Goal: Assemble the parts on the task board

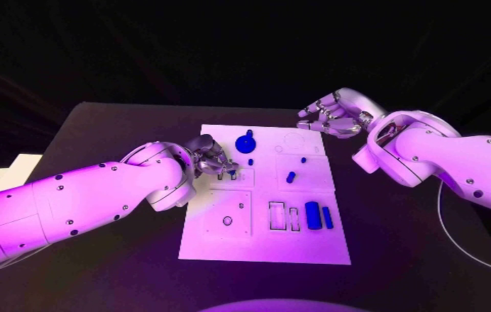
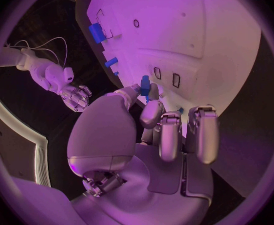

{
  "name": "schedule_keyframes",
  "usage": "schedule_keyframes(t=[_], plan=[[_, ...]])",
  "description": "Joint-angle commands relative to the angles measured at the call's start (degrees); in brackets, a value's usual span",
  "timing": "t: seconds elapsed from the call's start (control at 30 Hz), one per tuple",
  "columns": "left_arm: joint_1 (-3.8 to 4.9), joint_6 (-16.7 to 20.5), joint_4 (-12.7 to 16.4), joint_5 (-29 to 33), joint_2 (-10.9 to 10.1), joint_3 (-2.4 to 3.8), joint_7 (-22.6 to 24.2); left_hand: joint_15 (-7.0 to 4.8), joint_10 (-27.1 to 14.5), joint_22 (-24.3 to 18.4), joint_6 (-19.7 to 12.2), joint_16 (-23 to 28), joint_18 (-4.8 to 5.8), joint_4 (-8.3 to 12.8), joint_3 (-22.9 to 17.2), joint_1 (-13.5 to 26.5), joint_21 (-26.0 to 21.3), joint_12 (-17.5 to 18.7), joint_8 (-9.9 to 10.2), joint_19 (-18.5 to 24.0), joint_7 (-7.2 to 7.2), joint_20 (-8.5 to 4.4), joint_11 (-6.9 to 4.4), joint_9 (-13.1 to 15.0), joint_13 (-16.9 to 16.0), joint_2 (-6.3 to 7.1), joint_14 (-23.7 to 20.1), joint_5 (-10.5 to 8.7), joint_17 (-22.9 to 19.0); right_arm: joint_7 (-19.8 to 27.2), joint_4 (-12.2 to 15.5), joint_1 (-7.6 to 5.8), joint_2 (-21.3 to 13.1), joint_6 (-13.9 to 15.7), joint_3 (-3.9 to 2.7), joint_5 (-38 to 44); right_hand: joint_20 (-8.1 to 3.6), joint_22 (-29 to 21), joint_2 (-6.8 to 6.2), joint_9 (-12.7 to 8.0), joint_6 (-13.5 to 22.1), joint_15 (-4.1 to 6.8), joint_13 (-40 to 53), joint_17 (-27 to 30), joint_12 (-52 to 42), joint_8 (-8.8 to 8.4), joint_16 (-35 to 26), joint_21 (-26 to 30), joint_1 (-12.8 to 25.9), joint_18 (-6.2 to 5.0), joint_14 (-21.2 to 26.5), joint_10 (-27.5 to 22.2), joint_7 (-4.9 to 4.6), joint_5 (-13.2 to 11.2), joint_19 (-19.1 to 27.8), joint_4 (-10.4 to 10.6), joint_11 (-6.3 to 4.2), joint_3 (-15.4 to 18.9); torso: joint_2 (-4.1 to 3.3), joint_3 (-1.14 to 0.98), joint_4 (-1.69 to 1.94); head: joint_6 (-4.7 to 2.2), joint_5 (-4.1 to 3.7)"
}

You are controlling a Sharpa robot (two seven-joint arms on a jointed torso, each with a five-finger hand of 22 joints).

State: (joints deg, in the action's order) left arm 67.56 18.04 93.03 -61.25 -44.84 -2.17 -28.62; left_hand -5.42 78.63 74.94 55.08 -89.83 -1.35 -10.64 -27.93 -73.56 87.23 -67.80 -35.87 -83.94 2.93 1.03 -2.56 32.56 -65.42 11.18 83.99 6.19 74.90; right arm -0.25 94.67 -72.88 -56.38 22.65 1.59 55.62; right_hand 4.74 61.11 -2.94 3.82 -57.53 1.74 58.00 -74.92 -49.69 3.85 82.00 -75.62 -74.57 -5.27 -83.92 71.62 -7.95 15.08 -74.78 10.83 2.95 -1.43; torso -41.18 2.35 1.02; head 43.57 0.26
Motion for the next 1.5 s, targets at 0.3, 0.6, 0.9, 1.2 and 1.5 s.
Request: schedule_keyframes(t=[0.3,0.6,0.9,1.2,1.5], plan=[[-3.28,8.9,0.6,-6.3,-0.1,-0.02,2.3,-0.25,0.5,12.6,1.5,-0.2,0.62,9.4,-9.8,-0.4,0.6,-0.2,0.3,-4.9,-1.23,-0.43,0.05,0.1,0.1,0.16,6.0,0.49,15.1,0.5,0.0,0.04,0.0,-0.5,0.01,0.1,0.07,-0.1,0.35,0.0,-0.3,-0.36,0.0,-0.2,-0.2,0.30,-0.4,0.2,0.1,-0.61,-3.1,-0.3,0.08,0.4,0.4,0.4,-0.07,-0.1,0.05,-0.17,0.00,-0.07,0.58],[-5.34,10.5,0.1,-13.5,0.9,-0.01,1.1,-0.26,0.5,12.9,1.8,-0.2,0.72,9.5,-10.0,-0.2,0.9,0.2,0.2,-5.1,-1.29,-0.45,0.01,0.1,0.5,0.34,6.0,0.61,15.1,0.5,0.0,0.04,-0.1,-0.5,0.01,0.1,0.07,-0.1,0.35,0.0,-0.3,-0.36,0.0,-0.2,-0.2,0.30,-0.4,0.2,0.1,-0.61,-3.1,-0.3,0.08,0.4,0.4,0.4,-0.07,-0.1,0.00,-0.08,-0.09,-0.07,0.48],[-5.69,10.0,-0.2,-15.3,1.3,0.00,0.3,-0.27,0.5,13.0,1.9,-0.2,0.74,9.5,-10.1,-0.2,1.0,0.3,0.2,-5.1,-1.32,-0.46,-0.02,0.1,0.6,0.37,6.0,0.65,15.1,0.6,0.0,0.04,-0.1,-0.5,0.02,0.0,0.07,-0.1,0.35,0.0,-0.3,-0.36,0.0,-0.2,-0.2,0.30,-0.4,0.2,0.1,-0.61,-3.1,-0.3,0.08,0.4,0.4,0.4,-0.07,-0.1,0.02,-0.07,-0.05,0.03,0.23],[-5.73,9.3,-0.5,-15.5,1.5,0.02,-0.8,-0.28,0.5,13.0,1.9,-0.2,0.74,9.5,-10.1,-0.2,1.0,0.4,0.2,-5.1,-1.33,-0.46,-0.02,0.1,0.6,0.38,6.0,0.65,15.1,0.6,0.0,0.04,0.0,-0.5,0.03,0.0,0.07,-0.1,0.41,0.1,-0.3,-0.36,0.0,-0.2,-0.3,0.30,-0.4,0.3,0.2,-0.61,-3.1,-0.3,0.09,0.4,0.3,0.6,-0.07,0.1,0.02,-0.06,-0.03,0.11,0.21],[-5.71,7.1,-1.1,-15.8,1.8,0.03,-2.1,-0.29,0.5,12.9,1.9,-0.2,0.73,9.5,-10.2,-0.1,0.9,0.4,0.2,-5.1,-1.34,-0.47,-0.03,0.1,0.7,0.40,6.0,0.67,15.1,0.6,-0.1,0.04,0.0,-0.6,0.03,0.0,0.07,-0.1,0.41,0.1,-0.3,-0.36,0.0,-0.2,-0.3,0.30,-0.4,0.3,0.2,-0.61,-3.1,-0.3,0.09,0.4,0.3,0.6,-0.07,0.1,0.00,-0.07,-0.06,0.24,0.13]])
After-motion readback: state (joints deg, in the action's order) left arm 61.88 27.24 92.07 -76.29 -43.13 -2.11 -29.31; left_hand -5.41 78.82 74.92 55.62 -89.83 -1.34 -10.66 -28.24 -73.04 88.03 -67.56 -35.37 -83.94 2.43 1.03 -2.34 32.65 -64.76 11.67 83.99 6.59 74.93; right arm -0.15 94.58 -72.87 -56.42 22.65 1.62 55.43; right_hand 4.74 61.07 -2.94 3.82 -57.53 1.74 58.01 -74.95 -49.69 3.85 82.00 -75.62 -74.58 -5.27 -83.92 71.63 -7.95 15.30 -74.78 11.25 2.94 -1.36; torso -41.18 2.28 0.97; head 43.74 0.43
